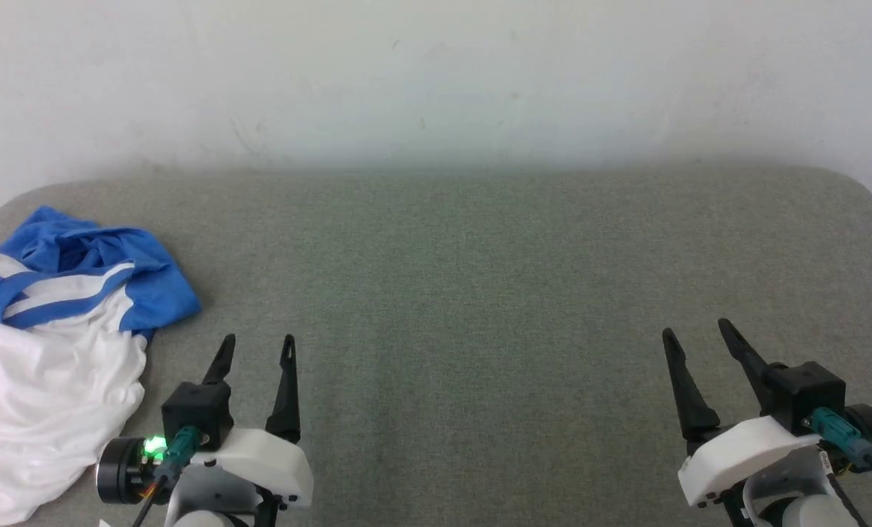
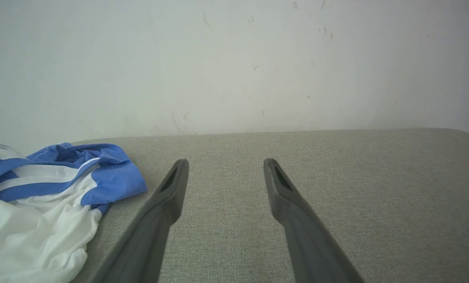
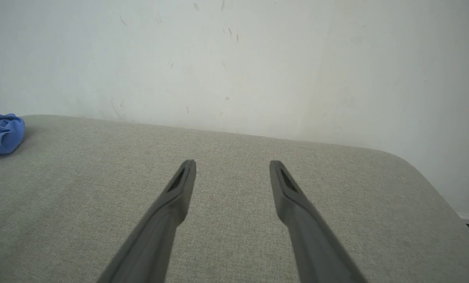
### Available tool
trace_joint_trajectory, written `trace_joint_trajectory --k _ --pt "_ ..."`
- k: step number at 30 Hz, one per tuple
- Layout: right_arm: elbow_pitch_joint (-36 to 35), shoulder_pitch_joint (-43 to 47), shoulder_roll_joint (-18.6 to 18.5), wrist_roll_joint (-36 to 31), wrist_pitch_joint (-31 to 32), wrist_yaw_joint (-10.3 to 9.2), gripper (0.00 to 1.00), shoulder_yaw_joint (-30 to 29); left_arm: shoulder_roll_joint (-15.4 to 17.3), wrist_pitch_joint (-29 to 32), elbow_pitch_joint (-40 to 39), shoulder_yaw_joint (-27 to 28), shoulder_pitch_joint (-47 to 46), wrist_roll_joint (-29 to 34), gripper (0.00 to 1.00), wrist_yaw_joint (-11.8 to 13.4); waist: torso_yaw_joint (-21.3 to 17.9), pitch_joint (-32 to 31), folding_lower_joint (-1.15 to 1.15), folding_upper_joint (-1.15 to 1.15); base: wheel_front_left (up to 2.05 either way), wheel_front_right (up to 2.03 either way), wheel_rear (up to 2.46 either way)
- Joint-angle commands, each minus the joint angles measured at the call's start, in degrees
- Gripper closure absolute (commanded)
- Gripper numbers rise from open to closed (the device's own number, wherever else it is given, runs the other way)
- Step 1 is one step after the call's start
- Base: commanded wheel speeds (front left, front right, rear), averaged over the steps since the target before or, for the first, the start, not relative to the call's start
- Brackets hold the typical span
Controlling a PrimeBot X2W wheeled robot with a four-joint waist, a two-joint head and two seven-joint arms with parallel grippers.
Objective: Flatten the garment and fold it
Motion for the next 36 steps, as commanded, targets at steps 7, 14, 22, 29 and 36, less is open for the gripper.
trace_joint_trajectory --k 7,14,22,29,36 --pt "0.7 0.6 0.1 1.6 -1.2 -0.03 0.0 -0.2 -0.1 -1.3 0.8 -0.4 0.3 -1.0 0.0 0.6 1.3 -0.1 0.0 0.0 0.0 0.0 0.0" --pt "1.4 0.8 0.1 2.6 -2.1 -0.03 0.0 0.0 -0.1 -2.2 1.2 -0.4 0.5 -1.5 0.0 0.9 3.2 -0.3 0.0 0.0 0.0 0.0 0.0" --pt "2.1 1.0 0.1 3.8 -3.0 -0.04 0.0 0.0 -0.1 -3.1 1.5 -0.4 0.9 -2.0 0.0 1.2 6.1 -0.6 0.0 0.0 0.0 0.0 0.0" --pt "2.7 1.0 0.1 5.0 -3.9 -0.05 0.0 0.2 -0.1 -4.0 1.9 -0.4 1.3 -2.6 0.0 1.5 8.5 -0.8 0.0 0.0 0.0 0.0 0.0" --pt "3.4 1.1 0.1 6.1 -4.7 -0.06 0.0 0.2 -0.1 -4.8 2.3 -0.5 1.5 -3.1 0.0 1.7 11.1 -1.0 0.0 0.0 0.0 0.0 0.0"
